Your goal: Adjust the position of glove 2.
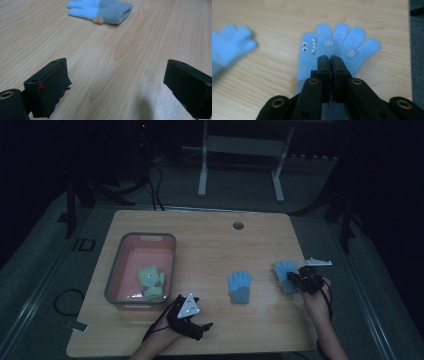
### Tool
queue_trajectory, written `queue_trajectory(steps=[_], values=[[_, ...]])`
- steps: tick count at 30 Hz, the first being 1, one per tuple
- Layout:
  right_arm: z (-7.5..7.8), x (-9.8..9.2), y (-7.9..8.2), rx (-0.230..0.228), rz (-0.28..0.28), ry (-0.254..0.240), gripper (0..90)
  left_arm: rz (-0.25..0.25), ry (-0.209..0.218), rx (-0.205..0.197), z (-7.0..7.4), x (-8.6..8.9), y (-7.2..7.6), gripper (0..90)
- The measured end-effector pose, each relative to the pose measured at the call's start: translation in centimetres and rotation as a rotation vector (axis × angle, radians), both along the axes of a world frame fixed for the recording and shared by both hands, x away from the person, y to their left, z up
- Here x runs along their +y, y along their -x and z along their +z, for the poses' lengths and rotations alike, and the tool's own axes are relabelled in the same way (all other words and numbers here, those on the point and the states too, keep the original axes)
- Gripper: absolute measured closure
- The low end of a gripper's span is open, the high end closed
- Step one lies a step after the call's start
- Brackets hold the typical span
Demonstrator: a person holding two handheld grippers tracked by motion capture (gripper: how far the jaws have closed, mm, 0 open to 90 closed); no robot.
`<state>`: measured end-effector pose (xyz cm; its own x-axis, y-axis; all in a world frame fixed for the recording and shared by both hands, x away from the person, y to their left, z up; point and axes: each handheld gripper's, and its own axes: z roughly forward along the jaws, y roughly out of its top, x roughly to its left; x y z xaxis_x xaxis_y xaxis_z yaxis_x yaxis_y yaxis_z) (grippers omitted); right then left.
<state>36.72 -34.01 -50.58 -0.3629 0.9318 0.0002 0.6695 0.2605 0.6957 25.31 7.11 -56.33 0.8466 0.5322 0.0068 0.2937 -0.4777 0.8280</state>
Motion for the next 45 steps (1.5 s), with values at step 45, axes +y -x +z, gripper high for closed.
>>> queue_trajectory(steps=[45], values=[[-2.4, 5.4, 3.4, 0.04, -0.059, -0.007, 64.7, -0.018, 0.001, -0.006, 0.1, 0.0, 0.1, 6.3]])
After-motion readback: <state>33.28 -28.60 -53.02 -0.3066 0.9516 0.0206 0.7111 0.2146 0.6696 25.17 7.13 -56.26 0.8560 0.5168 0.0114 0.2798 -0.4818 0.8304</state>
